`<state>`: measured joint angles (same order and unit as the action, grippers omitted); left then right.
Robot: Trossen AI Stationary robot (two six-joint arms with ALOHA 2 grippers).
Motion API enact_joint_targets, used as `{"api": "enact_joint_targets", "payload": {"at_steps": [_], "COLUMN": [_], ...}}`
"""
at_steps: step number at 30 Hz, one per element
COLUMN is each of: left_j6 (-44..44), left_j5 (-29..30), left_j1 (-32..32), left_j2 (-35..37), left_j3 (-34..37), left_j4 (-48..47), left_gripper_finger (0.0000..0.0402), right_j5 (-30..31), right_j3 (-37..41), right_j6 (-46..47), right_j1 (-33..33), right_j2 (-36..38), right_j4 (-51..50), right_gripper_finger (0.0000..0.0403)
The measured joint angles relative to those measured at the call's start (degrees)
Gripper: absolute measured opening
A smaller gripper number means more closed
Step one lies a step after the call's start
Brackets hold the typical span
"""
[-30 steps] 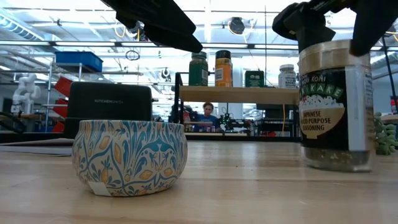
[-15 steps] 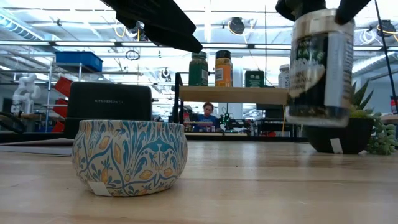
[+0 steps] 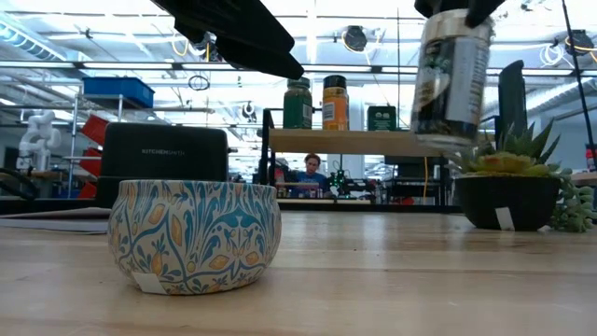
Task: Shelf spices
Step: Put the gold seasoning bottle on the shelf
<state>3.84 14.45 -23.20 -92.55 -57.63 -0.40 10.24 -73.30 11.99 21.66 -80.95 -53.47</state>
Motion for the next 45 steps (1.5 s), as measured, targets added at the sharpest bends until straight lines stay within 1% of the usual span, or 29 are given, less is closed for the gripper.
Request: {"api": "enact_joint_targets", "payload": {"at_steps": [10,16,22,29,39,42,45], "left_j6": [0.00,-0.02,0.00,-0.09,-1.38,-1.40,-1.40], "left_j5": [0.78,0.82,0.82,0.82,0.84,0.84,0.84], "left_j1": [0.00,0.00,-0.02,0.00,0.35,0.39,0.39], "left_j2": [0.00,0.00,0.00,0.00,0.00,0.00,0.00], "left_j3": [-0.01,-0.02,-0.01,0.00,-0.02,-0.02,-0.02], "left_j4": [0.00,0.00,0.00,-0.02,-0.02,-0.07,-0.07], "left_gripper_finger": [0.0297,0.0297,0.0297,0.0297,0.0297,0.0297,0.0297], "right_j5": [0.57,3.47,3.32,2.94,-7.18,-9.16,-9.29], "right_j3": [-0.69,-5.94,-11.69,-16.14,-19.73,-21.11,-23.17], "right_j6": [-5.66,-10.46,-15.62,-19.29,-23.32,-24.38,-25.56], "right_j1": [-8.26,-13.58,-20.16,-29.39,-41.07,-43.59,-45.37], "right_j2": [5.84,6.61,6.63,6.28,2.20,-0.08,-2.37], "right_j4": [-1.08,-3.04,-4.20,-6.56,-6.89,-8.11,-10.76], "right_gripper_finger": [0.0263,0.0263,0.0263,0.0263,0.0263,0.0263,0.0263]}}
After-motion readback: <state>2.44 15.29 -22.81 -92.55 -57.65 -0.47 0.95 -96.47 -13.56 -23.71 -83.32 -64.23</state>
